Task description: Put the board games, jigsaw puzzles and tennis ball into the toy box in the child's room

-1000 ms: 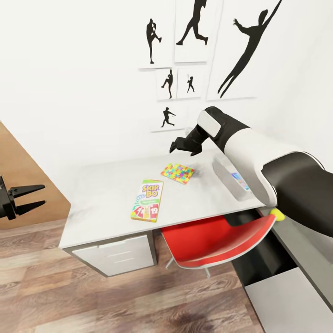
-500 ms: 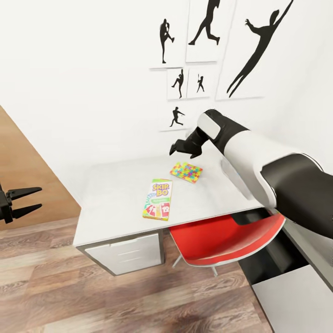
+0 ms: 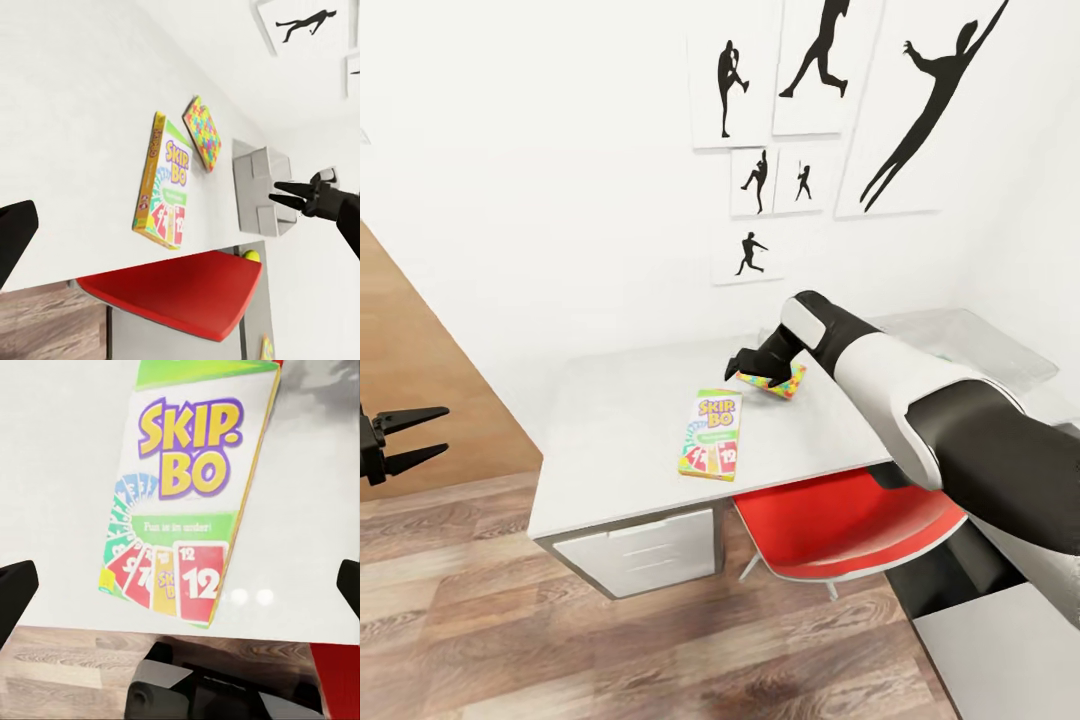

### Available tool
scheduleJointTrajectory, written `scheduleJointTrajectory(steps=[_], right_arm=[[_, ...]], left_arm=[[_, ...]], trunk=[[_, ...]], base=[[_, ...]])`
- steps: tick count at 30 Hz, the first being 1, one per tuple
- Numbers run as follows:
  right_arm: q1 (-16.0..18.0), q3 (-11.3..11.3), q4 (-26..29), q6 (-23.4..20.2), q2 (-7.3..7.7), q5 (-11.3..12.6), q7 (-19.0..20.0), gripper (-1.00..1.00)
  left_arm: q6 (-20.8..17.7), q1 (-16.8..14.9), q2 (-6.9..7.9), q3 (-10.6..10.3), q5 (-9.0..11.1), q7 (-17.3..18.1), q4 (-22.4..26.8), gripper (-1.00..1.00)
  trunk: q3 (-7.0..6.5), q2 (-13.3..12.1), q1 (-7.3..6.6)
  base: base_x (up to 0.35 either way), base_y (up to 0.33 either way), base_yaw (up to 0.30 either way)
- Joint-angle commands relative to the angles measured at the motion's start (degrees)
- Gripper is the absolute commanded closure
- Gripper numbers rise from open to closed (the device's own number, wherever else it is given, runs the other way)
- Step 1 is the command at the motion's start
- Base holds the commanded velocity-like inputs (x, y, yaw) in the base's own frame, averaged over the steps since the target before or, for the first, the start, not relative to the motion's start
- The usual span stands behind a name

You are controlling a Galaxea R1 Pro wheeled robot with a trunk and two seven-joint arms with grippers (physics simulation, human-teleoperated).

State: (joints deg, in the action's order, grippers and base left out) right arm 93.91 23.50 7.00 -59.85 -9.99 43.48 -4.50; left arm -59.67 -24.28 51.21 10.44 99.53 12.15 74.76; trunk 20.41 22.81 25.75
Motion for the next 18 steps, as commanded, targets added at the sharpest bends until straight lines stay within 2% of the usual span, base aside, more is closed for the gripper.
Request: scheduleJointTrajectory(steps=[1,6,9,13,18], right_arm=[[-0.47,0.22,0.15,-0.15,0.0,0.63,-0.08,-1.0],[-1.29,0.23,0.49,-0.12,0.0,0.54,4.39,-1.0],[-1.44,0.23,0.53,2.02,0.0,0.56,6.24,-1.0],[-1.95,0.23,0.55,5.11,0.0,0.63,6.77,-1.0],[-2.21,0.23,0.51,5.94,0.0,0.56,6.7,-1.0]], left_arm=[[-0.18,-0.06,0.0,0.01,-0.57,0.6,-0.08,-1.0],[-0.18,-0.06,0.02,0.01,-0.57,0.6,-0.19,-1.0],[-0.18,-0.06,0.02,0.01,-0.57,0.6,-0.33,-1.0],[-0.18,-0.06,0.03,0.01,-0.57,0.6,-0.39,-1.0],[-0.18,-0.06,0.03,0.01,-0.57,0.6,-0.41,-1.0]], trunk=[[0.1,0.11,0.03],[0.1,0.11,0.03],[0.1,0.11,0.03],[0.1,0.11,0.03],[0.1,0.11,0.03]], base=[[0.028,0.047,0.0],[0.014,0.03,0.0],[0.088,0.14,0.0],[0.085,0.117,0.0],[0.031,0.036,0.0]])
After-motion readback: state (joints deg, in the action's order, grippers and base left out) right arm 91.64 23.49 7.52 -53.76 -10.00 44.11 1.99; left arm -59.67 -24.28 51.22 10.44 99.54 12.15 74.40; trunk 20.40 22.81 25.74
